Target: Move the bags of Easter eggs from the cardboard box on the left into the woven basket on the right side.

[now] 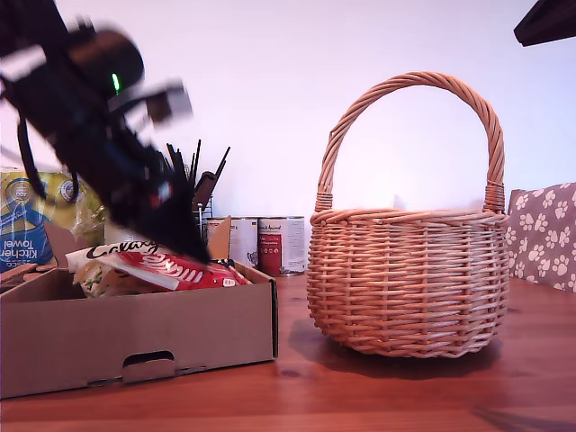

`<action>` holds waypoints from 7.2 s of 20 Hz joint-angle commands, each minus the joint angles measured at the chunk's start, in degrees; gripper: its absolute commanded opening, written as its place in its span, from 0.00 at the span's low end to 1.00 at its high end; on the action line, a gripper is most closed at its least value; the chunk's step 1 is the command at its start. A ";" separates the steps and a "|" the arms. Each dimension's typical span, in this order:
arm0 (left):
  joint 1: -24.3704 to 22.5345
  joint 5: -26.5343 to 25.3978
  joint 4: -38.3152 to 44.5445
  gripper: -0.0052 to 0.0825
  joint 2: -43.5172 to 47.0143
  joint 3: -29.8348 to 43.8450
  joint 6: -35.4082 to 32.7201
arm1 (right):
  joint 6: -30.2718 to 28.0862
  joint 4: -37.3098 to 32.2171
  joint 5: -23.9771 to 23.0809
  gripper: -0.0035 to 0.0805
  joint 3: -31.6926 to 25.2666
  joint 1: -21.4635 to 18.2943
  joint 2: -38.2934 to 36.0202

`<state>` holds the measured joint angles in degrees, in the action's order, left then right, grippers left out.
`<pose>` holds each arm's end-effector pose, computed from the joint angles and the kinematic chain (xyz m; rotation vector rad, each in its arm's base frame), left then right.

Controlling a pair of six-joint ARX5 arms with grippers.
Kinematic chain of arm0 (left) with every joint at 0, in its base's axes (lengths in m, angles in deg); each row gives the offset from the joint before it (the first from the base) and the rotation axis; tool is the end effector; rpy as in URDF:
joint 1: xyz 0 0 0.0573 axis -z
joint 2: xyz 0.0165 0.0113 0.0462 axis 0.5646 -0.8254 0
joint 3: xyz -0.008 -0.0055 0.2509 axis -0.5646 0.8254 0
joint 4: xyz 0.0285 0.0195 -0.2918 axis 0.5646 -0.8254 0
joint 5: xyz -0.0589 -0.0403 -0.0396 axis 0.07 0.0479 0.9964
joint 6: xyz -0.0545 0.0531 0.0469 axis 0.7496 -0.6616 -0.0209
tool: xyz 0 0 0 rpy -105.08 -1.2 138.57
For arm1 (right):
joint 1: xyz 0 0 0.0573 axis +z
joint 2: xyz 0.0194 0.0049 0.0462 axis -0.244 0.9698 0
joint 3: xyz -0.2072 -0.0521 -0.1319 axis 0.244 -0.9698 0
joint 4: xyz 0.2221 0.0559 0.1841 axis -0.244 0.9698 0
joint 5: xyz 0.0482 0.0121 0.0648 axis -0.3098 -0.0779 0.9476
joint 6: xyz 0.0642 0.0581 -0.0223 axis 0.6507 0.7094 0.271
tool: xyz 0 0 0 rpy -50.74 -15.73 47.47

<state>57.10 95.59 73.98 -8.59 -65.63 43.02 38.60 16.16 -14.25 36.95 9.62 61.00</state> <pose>0.3535 -0.1764 0.1101 0.4418 0.7793 -0.9013 0.1887 0.1086 0.2493 -0.0537 0.3717 0.7212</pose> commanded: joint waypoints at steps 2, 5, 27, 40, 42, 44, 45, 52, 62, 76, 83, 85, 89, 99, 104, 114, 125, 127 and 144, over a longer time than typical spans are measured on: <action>-0.24 -1.75 -0.98 0.81 -2.69 0.09 0.22 | -0.44 -0.46 0.37 0.03 0.33 0.24 -0.24; -0.22 -2.16 -2.29 0.80 -3.69 0.09 0.15 | -0.44 -0.52 0.37 0.03 0.33 0.24 -0.24; -0.17 -2.29 -14.32 0.03 3.41 -8.28 -0.26 | -0.42 -0.76 0.33 0.03 0.33 0.24 -0.24; 10.19 14.49 -0.57 0.03 10.97 -8.28 11.13 | -0.44 -0.74 0.13 0.03 0.33 0.24 -0.24; 13.55 14.45 5.38 0.03 9.44 -8.28 13.62 | -0.42 -0.74 0.11 0.03 0.33 0.24 -0.24; 15.78 14.32 11.50 0.03 6.95 -8.28 16.59 | -0.42 -0.74 0.11 0.03 0.33 0.24 -0.24; 16.52 14.08 14.64 0.03 5.44 -8.31 17.79 | -0.42 -0.74 0.09 0.03 0.33 0.24 -0.24; 19.10 6.47 34.38 0.03 -5.14 -8.46 25.97 | -0.39 -1.42 -0.35 0.03 0.33 0.24 -0.24; 19.43 7.78 32.61 0.03 -5.81 -8.72 28.72 | -0.42 -1.46 -0.33 0.03 0.33 0.24 -0.24; 9.46 2.12 2.34 0.03 15.58 2.36 15.15 | -0.81 -1.14 -0.04 0.03 0.33 0.24 -0.24; -2.45 1.79 0.96 0.03 28.68 13.57 14.64 | -0.79 -0.09 4.07 0.03 0.33 0.24 -0.24; -3.58 2.03 0.85 0.04 28.35 13.57 14.51 | -0.79 -0.09 4.07 0.03 0.33 0.24 -0.24; -2.45 -2.64 1.25 0.94 24.06 13.57 11.61 | -0.79 -0.07 4.07 0.03 0.33 0.24 -0.24; -1.42 -10.54 8.31 0.91 8.04 13.53 12.04 | -0.83 -0.11 4.04 0.03 0.33 0.24 -0.22; -0.81 -11.50 8.22 0.91 2.51 13.53 14.19 | -0.85 -0.52 4.04 0.03 0.33 0.24 -0.22; -0.79 -10.21 0.98 0.36 1.27 11.78 15.85 | -0.81 -1.16 3.89 0.03 0.33 0.24 1.64; -0.79 -4.50 -10.99 0.24 4.57 1.77 17.31 | -0.83 -0.76 3.80 0.03 0.33 0.24 3.13; -0.79 -3.06 -11.37 0.24 7.32 1.16 17.33 | -0.83 -0.76 3.80 0.03 0.33 0.24 3.13; 7.82 6.99 12.07 0.24 15.76 1.14 32.15 | -0.83 -1.55 3.80 0.03 0.33 0.24 3.13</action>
<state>64.42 102.00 84.25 7.76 -64.56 73.10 37.75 15.14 -10.39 36.95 9.60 64.08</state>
